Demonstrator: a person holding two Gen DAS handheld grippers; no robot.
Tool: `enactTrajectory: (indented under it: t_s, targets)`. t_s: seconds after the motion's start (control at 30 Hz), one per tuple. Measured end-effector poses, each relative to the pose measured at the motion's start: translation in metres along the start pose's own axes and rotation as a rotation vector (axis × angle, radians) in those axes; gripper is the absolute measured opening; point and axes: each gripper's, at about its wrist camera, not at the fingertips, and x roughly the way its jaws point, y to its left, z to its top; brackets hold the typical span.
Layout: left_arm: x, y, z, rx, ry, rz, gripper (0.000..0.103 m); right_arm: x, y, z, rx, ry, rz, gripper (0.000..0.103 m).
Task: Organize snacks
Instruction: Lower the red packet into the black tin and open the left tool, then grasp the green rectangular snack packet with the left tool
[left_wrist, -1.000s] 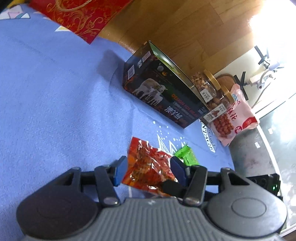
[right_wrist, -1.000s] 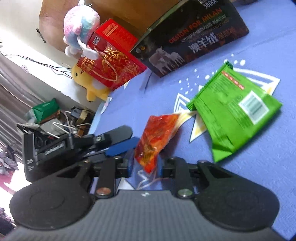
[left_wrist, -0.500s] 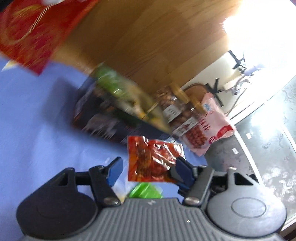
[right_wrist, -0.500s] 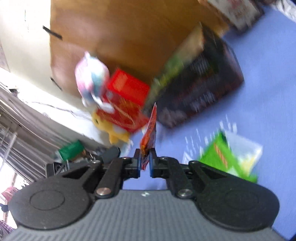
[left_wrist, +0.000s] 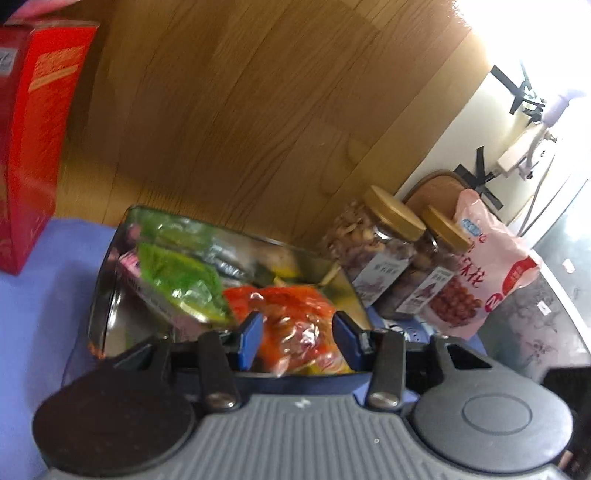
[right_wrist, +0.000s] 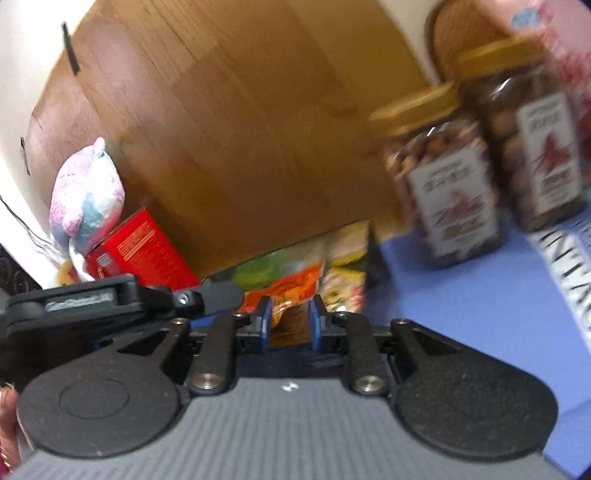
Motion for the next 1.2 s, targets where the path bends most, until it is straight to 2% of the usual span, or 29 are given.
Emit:
enactTrajectory:
  t_s: [0.1, 0.13, 0.2, 0.3, 0.47, 0.57, 0.63, 0.7, 0.83, 1.03, 1.1, 1.17, 1.2]
  targets:
    - [-0.011, 0.003, -0.008, -0.021, -0.011, -0.008, 0.042, -0.025, -0.010, -0.006, 0.012, -0.046, 0.004, 0.028]
    - [-0.020, 0.002, -0.011, -0.013, -0.028, -0.007, 0.042, -0.031, -0.011, -0.008, 0.010, -0.041, 0.002, 0.033]
    - [-0.039, -0.001, -0.019, 0.010, -0.054, -0.018, 0.042, -0.041, -0.014, -0.015, 0.003, -0.009, 0.009, 0.034]
    - [-0.068, -0.003, -0.046, 0.046, -0.063, -0.056, 0.046, -0.058, -0.025, -0.040, 0.018, 0.087, 0.035, 0.034]
    - [-0.063, 0.007, -0.097, -0.014, 0.083, -0.108, 0.046, -0.073, -0.042, -0.074, 0.077, 0.239, 0.043, 0.034]
    - [-0.050, 0.019, -0.117, -0.095, 0.164, -0.131, 0.046, -0.078, -0.039, -0.086, 0.081, 0.246, 0.073, 0.034]
    - [-0.045, 0.026, -0.128, -0.155, 0.201, -0.178, 0.046, -0.081, -0.030, -0.089, 0.042, 0.252, 0.075, 0.035]
    - [-0.044, 0.029, -0.137, -0.193, 0.205, -0.219, 0.046, -0.080, -0.019, -0.093, -0.013, 0.270, 0.087, 0.036]
    - [-0.054, 0.032, -0.139, -0.180, 0.185, -0.191, 0.046, -0.075, 0.013, -0.105, -0.139, 0.323, 0.152, 0.043]
    - [-0.062, 0.040, -0.142, -0.194, 0.181, -0.189, 0.042, -0.069, 0.048, -0.121, -0.408, 0.286, 0.082, 0.044]
    - [-0.061, 0.033, -0.140, -0.148, 0.173, -0.157, 0.041, -0.067, 0.055, -0.124, -0.465, 0.260, 0.055, 0.042]
    - [-0.063, 0.024, -0.132, -0.098, 0.152, -0.129, 0.041, -0.066, 0.057, -0.122, -0.493, 0.224, 0.027, 0.030]
    - [-0.065, 0.021, -0.127, -0.077, 0.136, -0.130, 0.041, -0.066, 0.058, -0.117, -0.505, 0.202, 0.017, 0.028]
